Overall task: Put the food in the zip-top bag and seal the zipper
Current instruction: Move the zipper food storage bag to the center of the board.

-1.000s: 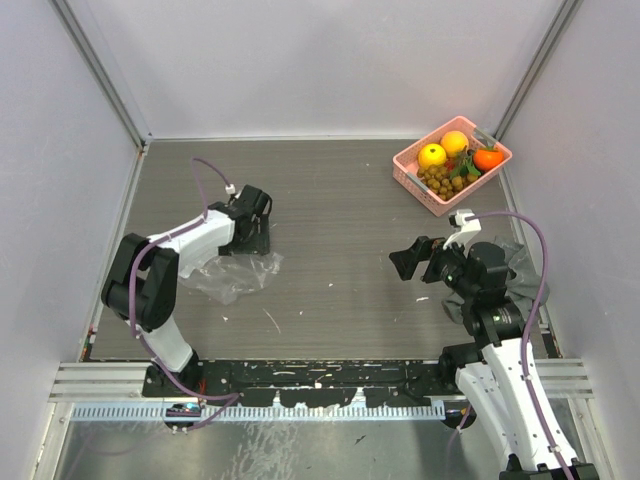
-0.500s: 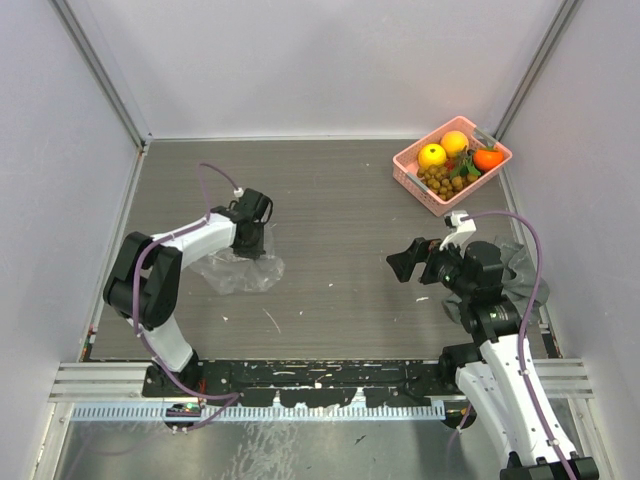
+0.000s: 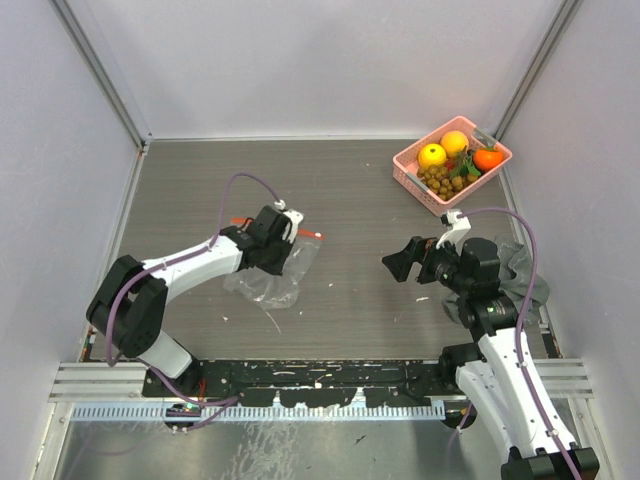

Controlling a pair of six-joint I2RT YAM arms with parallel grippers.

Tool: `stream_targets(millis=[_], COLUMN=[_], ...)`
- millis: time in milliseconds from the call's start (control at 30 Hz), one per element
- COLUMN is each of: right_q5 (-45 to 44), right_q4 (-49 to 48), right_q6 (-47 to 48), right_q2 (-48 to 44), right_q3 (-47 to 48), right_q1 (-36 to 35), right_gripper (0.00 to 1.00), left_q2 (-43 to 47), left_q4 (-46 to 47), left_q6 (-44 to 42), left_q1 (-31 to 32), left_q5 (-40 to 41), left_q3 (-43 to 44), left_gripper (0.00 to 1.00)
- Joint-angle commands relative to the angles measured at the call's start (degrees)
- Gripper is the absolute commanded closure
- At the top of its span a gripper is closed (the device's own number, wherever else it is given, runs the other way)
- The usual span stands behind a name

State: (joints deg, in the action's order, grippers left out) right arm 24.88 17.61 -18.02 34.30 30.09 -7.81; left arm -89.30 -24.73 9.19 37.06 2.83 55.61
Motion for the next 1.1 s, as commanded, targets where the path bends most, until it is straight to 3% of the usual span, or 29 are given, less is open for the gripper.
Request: stream_targets(millis=[0, 300, 700, 1067], right_q5=[2.66, 8.16, 12.29, 14.77], right_q4=[-3.65, -6.97, -16.36, -25.4], right_q6=[-0.96, -1.16, -1.38, 0.09], right_q2=[0.79, 5.24, 25.32, 43.55], right_q3=[0.3, -1.22, 2.32, 7.15], right_q1=[-0.36, -0.57, -7.73, -9.57], right_gripper=[0.0, 0.0, 0.0, 0.13], left_q2=[2.41, 7.16, 7.04, 9.14], left_q4=[2.3, 4.48, 14.17, 19.03], left_q6=[-6.55, -10.76, -13.71, -14.08], left_q1=[3.62, 12.78, 21.56, 24.51], left_q5=[-4.05, -5.07, -2.68, -1.89], left_q3=[-1.59, -5.1, -8.28, -11.89], left_gripper=[1.0, 1.0, 1.0, 1.0])
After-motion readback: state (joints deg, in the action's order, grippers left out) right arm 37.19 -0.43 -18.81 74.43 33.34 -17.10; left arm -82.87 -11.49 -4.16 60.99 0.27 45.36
